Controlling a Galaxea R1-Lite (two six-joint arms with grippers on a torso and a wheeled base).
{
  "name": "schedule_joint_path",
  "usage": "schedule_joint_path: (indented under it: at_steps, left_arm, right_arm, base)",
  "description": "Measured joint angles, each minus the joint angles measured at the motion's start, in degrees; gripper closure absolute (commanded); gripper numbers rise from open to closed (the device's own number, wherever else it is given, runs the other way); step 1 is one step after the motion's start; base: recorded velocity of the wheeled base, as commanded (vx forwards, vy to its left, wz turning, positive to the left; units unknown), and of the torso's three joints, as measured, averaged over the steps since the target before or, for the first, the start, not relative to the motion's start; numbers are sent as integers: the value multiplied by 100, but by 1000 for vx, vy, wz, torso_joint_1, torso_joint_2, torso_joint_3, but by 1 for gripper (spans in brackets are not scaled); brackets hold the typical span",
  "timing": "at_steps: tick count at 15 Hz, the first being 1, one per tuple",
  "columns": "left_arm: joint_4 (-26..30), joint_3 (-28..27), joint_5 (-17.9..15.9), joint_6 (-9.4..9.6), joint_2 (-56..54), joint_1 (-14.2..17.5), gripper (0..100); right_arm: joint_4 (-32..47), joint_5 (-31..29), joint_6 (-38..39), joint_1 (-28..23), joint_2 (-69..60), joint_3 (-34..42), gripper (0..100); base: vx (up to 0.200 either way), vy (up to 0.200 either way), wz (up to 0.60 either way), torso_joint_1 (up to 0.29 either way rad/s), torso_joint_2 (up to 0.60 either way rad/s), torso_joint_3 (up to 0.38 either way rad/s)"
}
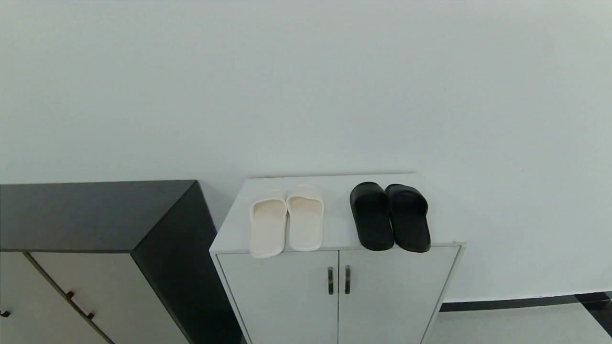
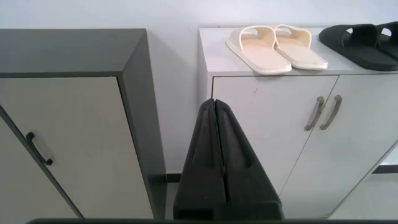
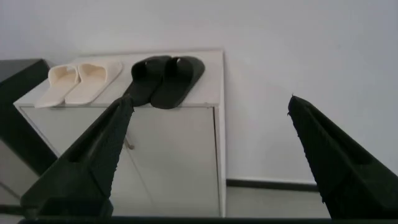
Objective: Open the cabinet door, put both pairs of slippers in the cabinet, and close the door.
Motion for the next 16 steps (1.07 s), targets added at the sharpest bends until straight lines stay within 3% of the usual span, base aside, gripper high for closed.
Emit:
schedule_joint_path:
  at_steps: [6, 12, 16]
  left_arm:
    - [-2, 0, 7, -11, 0, -5, 100]
    - [-5, 0, 7, -13, 0, 0, 100]
    - [-5, 0, 7, -16, 0, 0, 100]
  right_arm:
    - [-2220, -38, 290, 809, 3235, -223, 0]
    - [-2751, -986, 345, 2111, 5303, -1384, 0]
    - [-3178, -1425, 347, 2511, 6511, -2130, 0]
  base:
    - [0, 0, 0, 0, 0, 0]
    - [0, 0, 0, 0, 0, 0]
    - [0, 0, 0, 0, 0, 0]
